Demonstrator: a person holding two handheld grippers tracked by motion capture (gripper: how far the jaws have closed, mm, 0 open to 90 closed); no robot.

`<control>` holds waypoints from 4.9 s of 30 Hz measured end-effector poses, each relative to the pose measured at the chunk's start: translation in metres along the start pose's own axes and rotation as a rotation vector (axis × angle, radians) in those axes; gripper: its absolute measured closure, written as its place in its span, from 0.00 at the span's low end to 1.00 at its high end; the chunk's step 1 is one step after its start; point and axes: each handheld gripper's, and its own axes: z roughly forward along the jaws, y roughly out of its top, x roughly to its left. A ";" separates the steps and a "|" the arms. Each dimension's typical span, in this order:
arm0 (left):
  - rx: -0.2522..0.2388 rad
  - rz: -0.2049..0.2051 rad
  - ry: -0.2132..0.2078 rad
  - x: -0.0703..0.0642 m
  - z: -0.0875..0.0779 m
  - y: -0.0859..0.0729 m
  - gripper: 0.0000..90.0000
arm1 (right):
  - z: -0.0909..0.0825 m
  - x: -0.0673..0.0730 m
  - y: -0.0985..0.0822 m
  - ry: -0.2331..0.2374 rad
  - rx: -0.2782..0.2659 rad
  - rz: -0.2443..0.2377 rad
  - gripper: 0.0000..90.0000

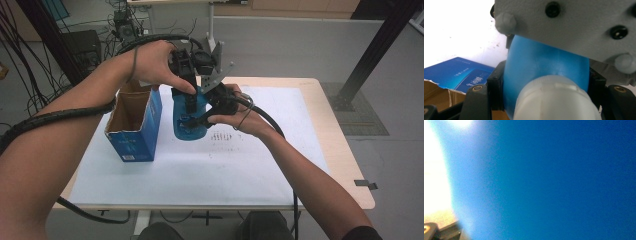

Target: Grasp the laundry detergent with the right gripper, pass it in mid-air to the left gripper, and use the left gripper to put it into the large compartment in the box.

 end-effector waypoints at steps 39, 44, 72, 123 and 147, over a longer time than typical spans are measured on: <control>-0.057 -0.407 0.087 0.034 -0.066 -0.039 0.41 | -0.108 0.025 -0.078 -0.310 0.290 0.296 0.03; -0.080 -0.581 0.116 0.041 -0.090 -0.053 0.41 | -0.135 0.026 -0.096 -0.367 0.302 0.377 0.03; -0.227 -1.335 0.170 0.086 -0.147 -0.152 0.41 | -0.196 0.048 -0.107 -0.446 0.411 0.350 0.03; -0.199 -1.385 0.103 0.099 -0.084 -0.166 0.41 | -0.194 0.050 -0.106 -0.436 0.479 0.331 0.04; -0.138 -1.364 0.038 0.106 0.009 -0.158 0.41 | -0.190 0.051 -0.115 -0.432 0.487 0.342 0.04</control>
